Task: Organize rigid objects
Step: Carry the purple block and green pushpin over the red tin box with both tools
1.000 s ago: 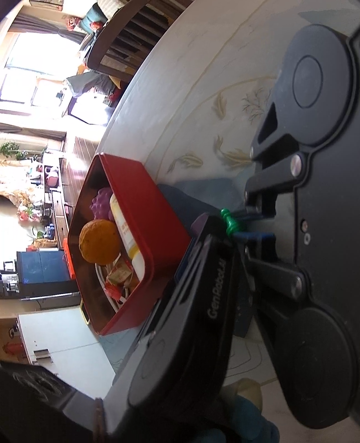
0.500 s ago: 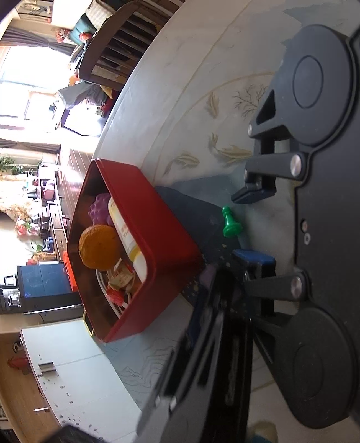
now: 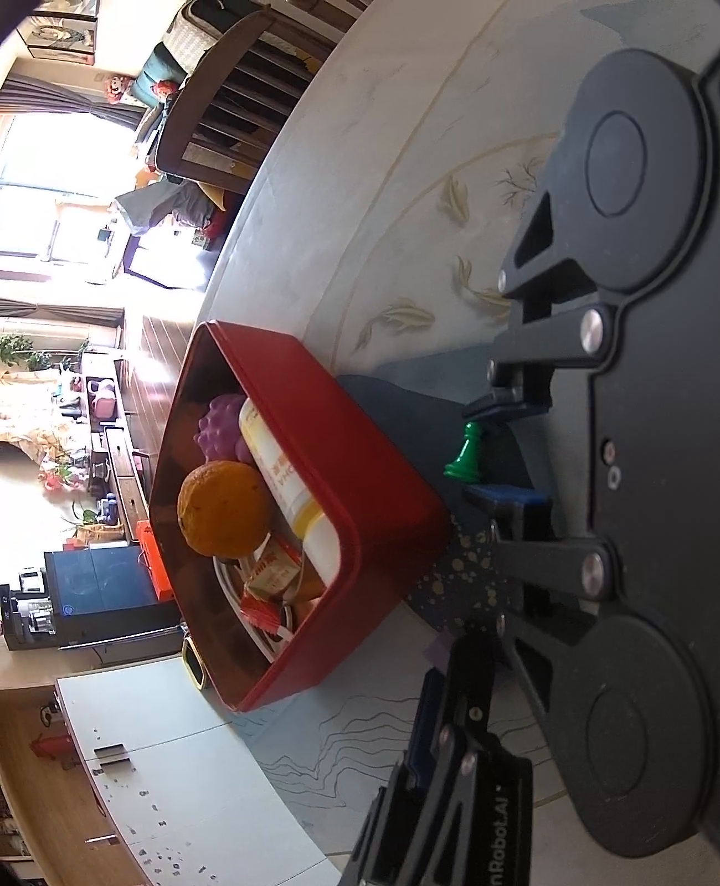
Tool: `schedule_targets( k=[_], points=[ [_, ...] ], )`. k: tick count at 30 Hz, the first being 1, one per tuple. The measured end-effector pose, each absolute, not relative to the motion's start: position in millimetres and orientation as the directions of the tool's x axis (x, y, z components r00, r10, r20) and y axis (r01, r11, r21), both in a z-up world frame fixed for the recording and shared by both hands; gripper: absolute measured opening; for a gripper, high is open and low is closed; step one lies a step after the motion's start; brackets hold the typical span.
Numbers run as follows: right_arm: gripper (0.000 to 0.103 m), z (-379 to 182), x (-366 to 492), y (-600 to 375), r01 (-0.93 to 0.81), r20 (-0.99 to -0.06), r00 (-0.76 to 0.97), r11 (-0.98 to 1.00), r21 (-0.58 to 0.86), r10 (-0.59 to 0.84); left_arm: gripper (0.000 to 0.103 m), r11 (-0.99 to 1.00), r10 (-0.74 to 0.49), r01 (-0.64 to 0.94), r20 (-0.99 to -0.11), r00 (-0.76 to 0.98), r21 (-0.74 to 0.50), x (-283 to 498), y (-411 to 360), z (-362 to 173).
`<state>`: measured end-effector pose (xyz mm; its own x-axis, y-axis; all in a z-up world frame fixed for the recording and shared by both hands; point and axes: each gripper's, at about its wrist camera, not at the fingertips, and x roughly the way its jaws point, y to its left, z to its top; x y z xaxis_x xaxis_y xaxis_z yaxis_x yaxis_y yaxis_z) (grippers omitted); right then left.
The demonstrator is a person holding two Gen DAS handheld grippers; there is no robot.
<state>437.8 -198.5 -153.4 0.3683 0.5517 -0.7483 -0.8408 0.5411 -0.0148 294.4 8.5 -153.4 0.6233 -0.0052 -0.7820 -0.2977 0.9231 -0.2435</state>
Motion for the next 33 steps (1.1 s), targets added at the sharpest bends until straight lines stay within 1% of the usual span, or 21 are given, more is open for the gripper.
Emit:
schedule_targets(
  k=[1,2,3,8,10,11,12,13,15,19,22,23,25,28,30,33],
  points=[
    [0.020,-153.1,436.3,-198.8,-0.842,-0.748,0.367,0.540,-0.014,0.553,0.020,0.923,-0.003,-0.298,-0.781,0.625,-0.243,292.7,8.9,-152.2],
    [0.003,-152.5,435.2,-199.7,-0.838,-0.749,0.368,0.545,-0.011,0.551,0.020,0.923,-0.001,-0.299,-0.780,0.626,-0.241,291.2,9.3,-151.2],
    [0.000,-151.8,433.6,-201.1,-0.835,-0.749,0.370,0.551,-0.008,0.550,0.020,0.923,0.001,-0.299,-0.778,0.628,-0.241,289.7,9.4,-149.7],
    [0.001,-146.7,423.2,-208.1,-0.838,-0.752,0.364,0.545,-0.008,0.549,0.020,0.924,0.004,-0.297,-0.771,0.637,-0.240,283.1,8.7,-143.4],
    [0.009,-140.9,419.0,-210.8,-0.838,-0.743,0.366,0.545,-0.002,0.560,0.020,0.924,0.005,-0.296,-0.767,0.642,-0.242,280.5,7.9,-140.8],
    [0.019,-138.3,417.0,-211.0,-0.843,-0.738,0.357,0.538,0.009,0.572,0.020,0.924,0.007,-0.297,-0.765,0.644,-0.241,278.7,7.7,-139.5],
    [0.024,-136.4,414.7,-210.4,-0.847,-0.737,0.345,0.530,0.022,0.582,0.020,0.924,0.008,-0.297,-0.765,0.644,-0.240,276.9,7.8,-138.7],
    [0.026,-135.3,411.5,-208.3,-0.851,-0.735,0.341,0.525,0.024,0.586,0.020,0.924,0.010,-0.298,-0.764,0.645,-0.239,275.5,8.1,-138.2],
    [0.033,-136.2,406.4,-200.1,-0.854,-0.739,0.335,0.519,0.023,0.585,0.020,0.923,0.021,-0.306,-0.764,0.645,-0.233,273.3,10.6,-138.2],
    [0.036,-142.2,398.5,-182.9,-0.856,-0.740,0.323,0.515,0.037,0.590,0.020,0.911,0.045,-0.342,-0.766,0.641,-0.232,263.8,23.1,-140.1],
    [0.043,-145.4,398.1,-171.2,-0.841,-0.745,0.330,0.539,0.048,0.580,0.020,0.900,0.062,-0.368,-0.769,0.636,-0.232,257.6,33.9,-141.6],
    [0.044,-146.7,399.9,-168.2,-0.827,-0.746,0.327,0.557,0.071,0.580,0.020,0.897,0.066,-0.376,-0.770,0.635,-0.233,256.3,37.0,-142.2],
    [0.044,-149.7,404.4,-162.5,-0.795,-0.751,0.317,0.595,0.122,0.579,0.020,0.890,0.073,-0.389,-0.769,0.635,-0.238,253.1,42.6,-142.9],
    [0.044,-152.8,405.9,-154.2,-0.743,-0.750,0.350,0.654,0.143,0.561,0.020,0.885,0.080,-0.400,-0.772,0.631,-0.236,250.0,48.6,-145.1],
    [0.047,-152.7,406.7,-151.4,-0.699,-0.750,0.364,0.694,0.172,0.552,0.020,0.881,0.085,-0.410,-0.774,0.627,-0.236,249.0,53.6,-146.8],
    [0.045,-152.7,404.6,-145.7,-0.631,-0.759,0.402,0.756,0.176,0.512,0.020,0.875,0.088,-0.421,-0.778,0.622,-0.238,248.9,59.6,-149.6]
  ],
)
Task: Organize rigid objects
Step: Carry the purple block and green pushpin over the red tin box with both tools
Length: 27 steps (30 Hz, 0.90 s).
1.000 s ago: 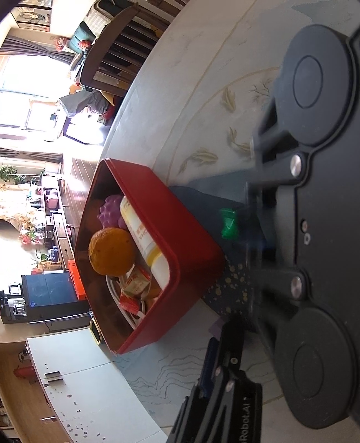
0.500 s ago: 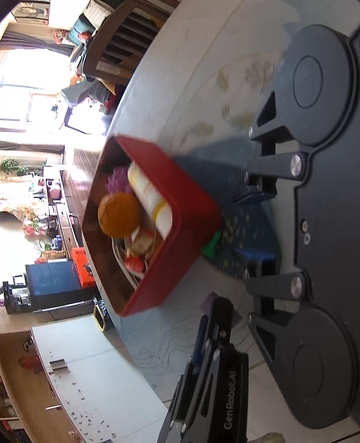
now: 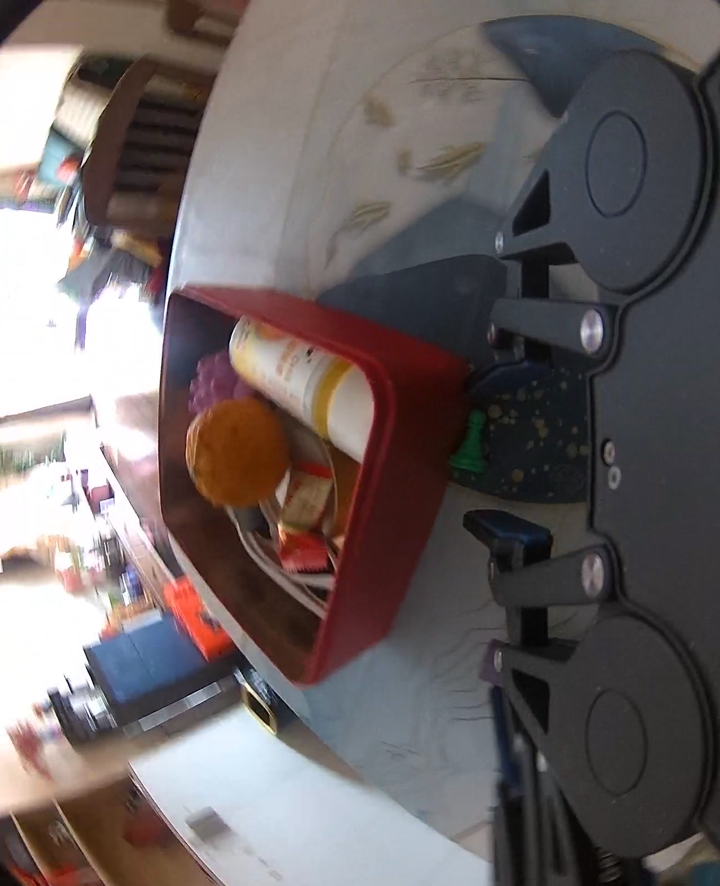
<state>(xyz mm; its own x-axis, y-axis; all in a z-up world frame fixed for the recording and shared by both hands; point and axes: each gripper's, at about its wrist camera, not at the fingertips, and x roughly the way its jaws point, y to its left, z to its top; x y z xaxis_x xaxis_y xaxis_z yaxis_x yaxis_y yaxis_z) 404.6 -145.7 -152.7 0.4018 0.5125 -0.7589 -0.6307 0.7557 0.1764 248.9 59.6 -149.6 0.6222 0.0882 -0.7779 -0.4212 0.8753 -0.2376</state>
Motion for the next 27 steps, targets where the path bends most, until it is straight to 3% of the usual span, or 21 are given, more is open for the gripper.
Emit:
schedule_targets(
  k=[4,7,17,27],
  points=[
    [0.038,-153.8,399.9,-136.8,-0.560,-0.767,0.468,0.819,0.128,0.439,0.020,0.878,0.090,-0.418,-0.778,0.621,-0.233,251.4,63.3,-150.6],
    [0.023,-156.7,399.5,-134.9,-0.531,-0.765,0.508,0.843,0.083,0.395,0.020,0.881,0.093,-0.415,-0.778,0.622,-0.227,253.4,64.9,-151.0],
    [0.023,-154.3,399.5,-162.3,-0.530,-0.747,0.505,0.838,0.128,0.434,0.020,0.886,0.089,-0.404,-0.773,0.629,-0.227,254.0,68.0,-146.1],
    [0.023,-105.2,392.8,-187.4,-0.592,-0.685,0.527,0.796,0.128,0.502,0.021,0.899,0.072,-0.367,-0.747,0.661,-0.238,259.6,64.0,-117.6]
  ],
)
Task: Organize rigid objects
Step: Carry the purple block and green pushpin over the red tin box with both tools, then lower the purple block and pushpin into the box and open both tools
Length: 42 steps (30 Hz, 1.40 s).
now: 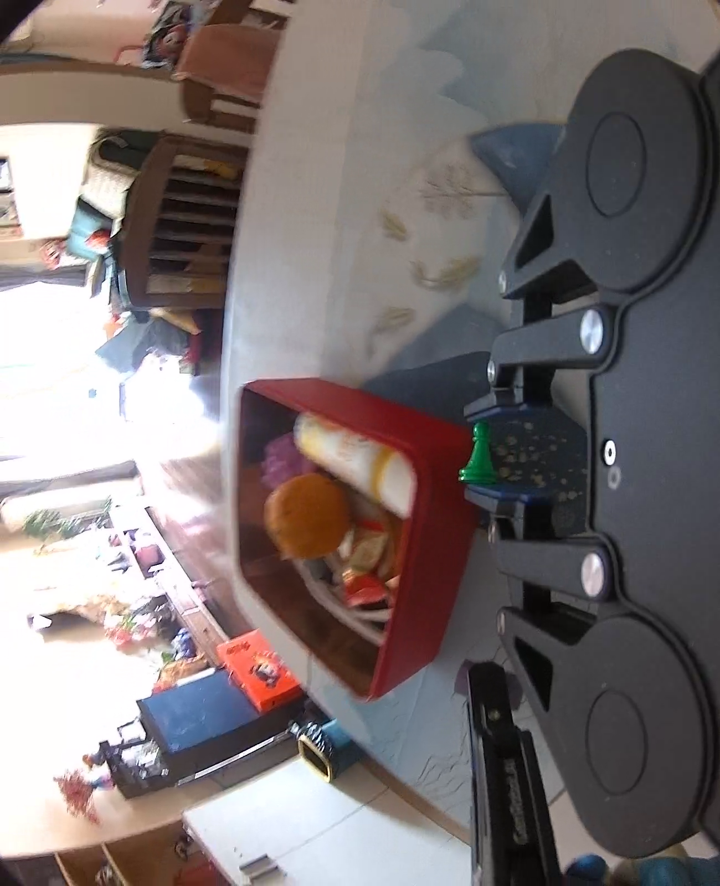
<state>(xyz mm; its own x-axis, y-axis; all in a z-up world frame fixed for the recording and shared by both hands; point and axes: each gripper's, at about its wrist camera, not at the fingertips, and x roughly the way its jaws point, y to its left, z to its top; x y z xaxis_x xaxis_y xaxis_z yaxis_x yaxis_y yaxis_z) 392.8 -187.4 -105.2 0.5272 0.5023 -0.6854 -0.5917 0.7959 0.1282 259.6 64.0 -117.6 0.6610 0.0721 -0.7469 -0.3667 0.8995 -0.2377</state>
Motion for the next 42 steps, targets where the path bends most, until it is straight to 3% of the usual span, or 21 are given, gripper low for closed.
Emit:
schedule_targets(
  k=[15,27,42],
  points=[
    [0.023,-60.0,412.7,-153.4,-0.716,-0.635,0.507,0.695,0.066,0.583,0.021,0.942,0.084,-0.279,-0.673,0.735,-0.187,320.3,81.8,-53.9],
    [0.023,-93.9,432.7,-115.3,-0.733,-0.706,0.468,0.679,0.026,0.532,0.021,0.949,0.077,-0.281,-0.762,0.643,-0.141,385.9,112.7,-99.9],
    [0.024,-108.0,432.8,-104.3,-0.747,-0.759,0.418,0.664,0.026,0.500,0.021,0.956,0.046,-0.259,-0.808,0.587,-0.134,394.2,110.5,-128.2]
  ],
)
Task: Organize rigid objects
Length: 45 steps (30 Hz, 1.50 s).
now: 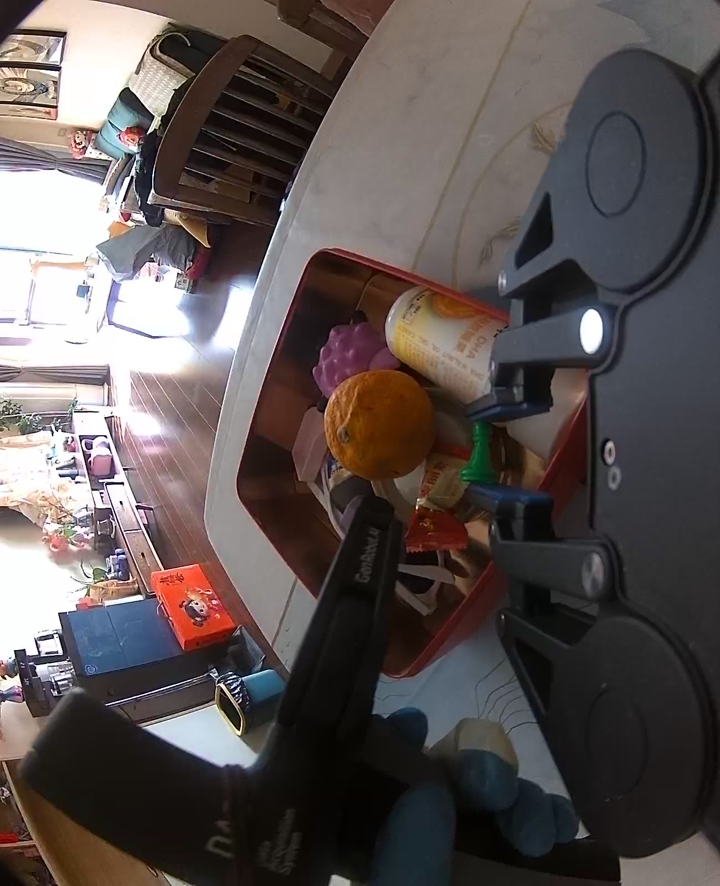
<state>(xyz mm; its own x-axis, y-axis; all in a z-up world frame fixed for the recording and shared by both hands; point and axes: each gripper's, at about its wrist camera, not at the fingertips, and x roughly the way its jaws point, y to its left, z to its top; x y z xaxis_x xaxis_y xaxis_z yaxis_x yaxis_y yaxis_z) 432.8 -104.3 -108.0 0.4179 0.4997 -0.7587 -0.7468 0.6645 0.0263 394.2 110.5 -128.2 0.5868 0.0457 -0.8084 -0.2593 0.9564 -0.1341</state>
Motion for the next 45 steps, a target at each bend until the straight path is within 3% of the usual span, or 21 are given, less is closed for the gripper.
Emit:
schedule_targets(
  k=[20,24,27,28,36,45],
  points=[
    [0.044,-74.3,421.5,-149.4,-0.691,-0.698,0.449,0.712,0.125,0.558,0.026,0.955,0.081,-0.274,-0.783,0.616,-0.117,350.5,93.3,-96.2],
    [0.053,-61.1,415.9,-163.7,-0.681,-0.672,0.467,0.719,0.141,0.575,0.034,0.961,0.105,-0.262,-0.755,0.647,-0.090,334.5,85.1,-79.5],
    [0.057,-52.7,412.2,-173.5,-0.674,-0.652,0.480,0.722,0.153,0.587,0.065,0.960,0.120,-0.265,-0.725,0.678,-0.089,320.2,78.9,-65.4],
    [0.059,-50.3,411.2,-176.4,-0.673,-0.646,0.483,0.723,0.159,0.591,0.071,0.960,0.129,-0.267,-0.707,0.695,-0.087,314.4,76.4,-60.0],
    [0.086,-32.9,398.8,-195.3,-0.684,-0.595,0.505,0.710,0.166,0.625,0.075,0.963,0.143,-0.258,-0.671,0.727,-0.073,290.9,58.6,-38.7],
    [0.102,-15.4,374.4,-206.6,-0.734,-0.535,0.514,0.666,0.129,0.670,0.083,0.960,0.163,-0.272,-0.663,0.731,-0.064,264.9,41.9,-27.9]
  ],
)
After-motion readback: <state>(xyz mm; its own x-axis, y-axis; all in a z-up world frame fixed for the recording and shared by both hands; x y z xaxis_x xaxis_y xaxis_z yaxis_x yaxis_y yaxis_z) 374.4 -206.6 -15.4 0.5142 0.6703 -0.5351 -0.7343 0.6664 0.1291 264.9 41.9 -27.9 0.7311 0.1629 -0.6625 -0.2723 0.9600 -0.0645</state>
